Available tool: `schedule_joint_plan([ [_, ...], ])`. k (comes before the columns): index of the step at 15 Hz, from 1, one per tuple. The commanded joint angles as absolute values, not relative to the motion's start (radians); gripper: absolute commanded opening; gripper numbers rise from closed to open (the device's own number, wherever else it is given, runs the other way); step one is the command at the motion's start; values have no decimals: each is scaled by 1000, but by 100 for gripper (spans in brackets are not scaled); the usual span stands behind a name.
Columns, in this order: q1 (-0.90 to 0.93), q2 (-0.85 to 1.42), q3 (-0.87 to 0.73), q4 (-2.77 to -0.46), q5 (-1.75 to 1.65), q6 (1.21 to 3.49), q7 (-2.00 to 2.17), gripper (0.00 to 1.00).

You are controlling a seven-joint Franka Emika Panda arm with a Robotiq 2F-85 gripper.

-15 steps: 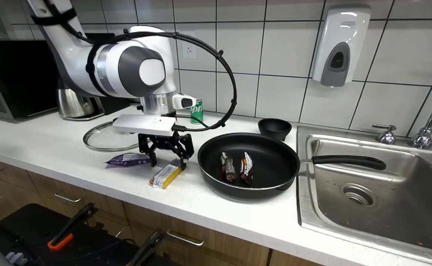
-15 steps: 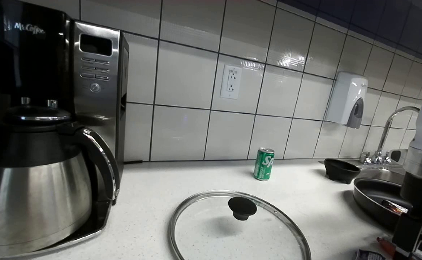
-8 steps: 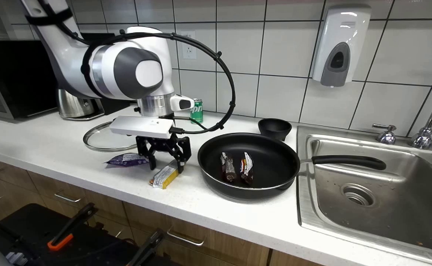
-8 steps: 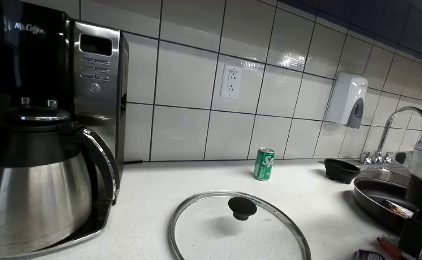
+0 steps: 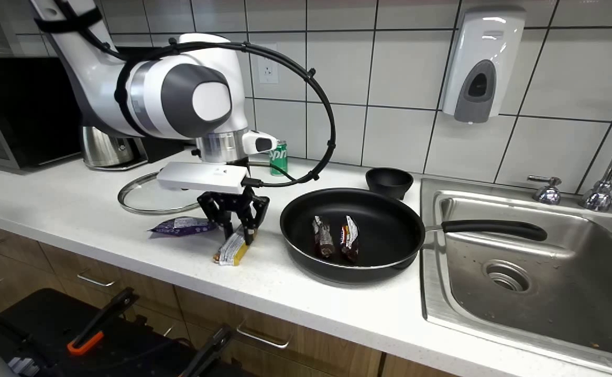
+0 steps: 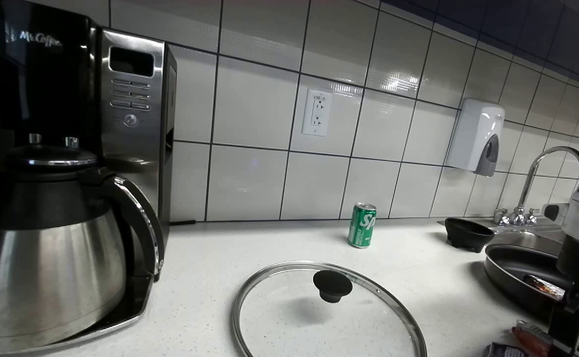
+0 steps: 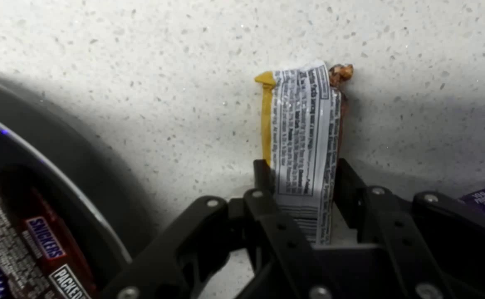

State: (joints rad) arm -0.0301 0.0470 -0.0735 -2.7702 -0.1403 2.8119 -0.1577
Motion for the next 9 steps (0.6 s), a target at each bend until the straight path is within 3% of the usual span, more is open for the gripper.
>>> schedule_joint_plan([
  [1, -40, 4, -71, -2792, -159, 2831, -151, 16],
  [9, -41, -95, -69, -2779, -129, 2767, -220, 16],
])
